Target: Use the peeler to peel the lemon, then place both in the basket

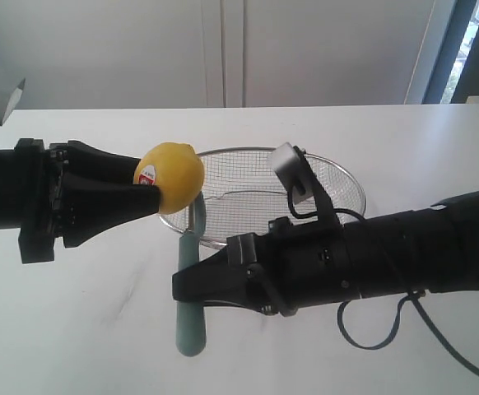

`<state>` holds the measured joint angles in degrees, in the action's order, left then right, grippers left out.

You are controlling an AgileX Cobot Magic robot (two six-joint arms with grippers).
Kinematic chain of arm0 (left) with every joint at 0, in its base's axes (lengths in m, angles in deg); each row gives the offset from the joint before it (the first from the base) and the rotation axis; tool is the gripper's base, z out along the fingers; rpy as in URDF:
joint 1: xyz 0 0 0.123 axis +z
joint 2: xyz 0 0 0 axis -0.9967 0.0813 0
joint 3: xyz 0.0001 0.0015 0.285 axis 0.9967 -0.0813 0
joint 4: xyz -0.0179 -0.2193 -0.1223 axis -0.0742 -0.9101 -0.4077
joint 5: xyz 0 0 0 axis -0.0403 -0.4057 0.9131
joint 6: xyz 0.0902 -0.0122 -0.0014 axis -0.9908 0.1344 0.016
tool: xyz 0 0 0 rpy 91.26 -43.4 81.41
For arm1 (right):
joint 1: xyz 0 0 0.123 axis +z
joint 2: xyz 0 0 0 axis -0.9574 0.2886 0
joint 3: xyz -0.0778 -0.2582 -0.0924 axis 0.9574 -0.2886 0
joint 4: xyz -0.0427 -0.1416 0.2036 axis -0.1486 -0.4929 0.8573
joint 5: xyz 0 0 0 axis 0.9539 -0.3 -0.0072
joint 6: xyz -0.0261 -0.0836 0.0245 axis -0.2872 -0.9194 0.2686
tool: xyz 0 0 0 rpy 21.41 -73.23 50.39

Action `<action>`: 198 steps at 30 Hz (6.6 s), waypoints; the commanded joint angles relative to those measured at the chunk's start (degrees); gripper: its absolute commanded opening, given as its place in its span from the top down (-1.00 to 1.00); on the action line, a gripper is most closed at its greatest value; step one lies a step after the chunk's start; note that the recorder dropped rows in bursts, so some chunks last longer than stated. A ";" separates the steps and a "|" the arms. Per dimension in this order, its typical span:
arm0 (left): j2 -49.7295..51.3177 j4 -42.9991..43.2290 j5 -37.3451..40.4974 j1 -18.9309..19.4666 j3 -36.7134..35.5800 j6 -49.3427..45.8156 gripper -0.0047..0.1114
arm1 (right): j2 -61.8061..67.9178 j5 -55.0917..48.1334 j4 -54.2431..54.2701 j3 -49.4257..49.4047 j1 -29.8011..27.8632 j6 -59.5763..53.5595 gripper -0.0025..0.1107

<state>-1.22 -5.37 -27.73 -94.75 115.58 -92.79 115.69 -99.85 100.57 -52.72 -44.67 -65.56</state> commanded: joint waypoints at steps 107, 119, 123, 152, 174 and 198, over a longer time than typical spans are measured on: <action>-30.55 21.80 -30.88 -0.09 2.24 32.30 0.92 | 26.60 24.77 -87.58 42.93 -9.12 34.91 0.96; -30.55 20.38 -29.53 -0.09 2.24 32.52 0.92 | 29.91 24.77 -87.58 42.82 -6.92 30.62 0.76; -30.55 20.38 -29.53 -0.09 2.24 32.52 0.92 | 30.26 24.77 -87.58 42.82 -6.92 30.62 0.54; -30.55 20.38 -29.56 -0.09 2.24 32.41 0.92 | 11.07 2.57 -87.47 42.82 -6.92 43.56 0.75; -30.66 21.84 -29.51 -0.09 2.24 32.41 0.92 | 3.28 -13.54 -87.47 42.46 -6.92 44.78 0.96; -30.66 18.76 -37.73 0.01 2.24 32.51 0.92 | 3.28 -13.54 -87.47 42.46 -6.92 44.78 0.96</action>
<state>-31.44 18.04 -62.53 -94.75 117.35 -60.41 119.51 -113.15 13.41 -10.08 -51.54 -21.06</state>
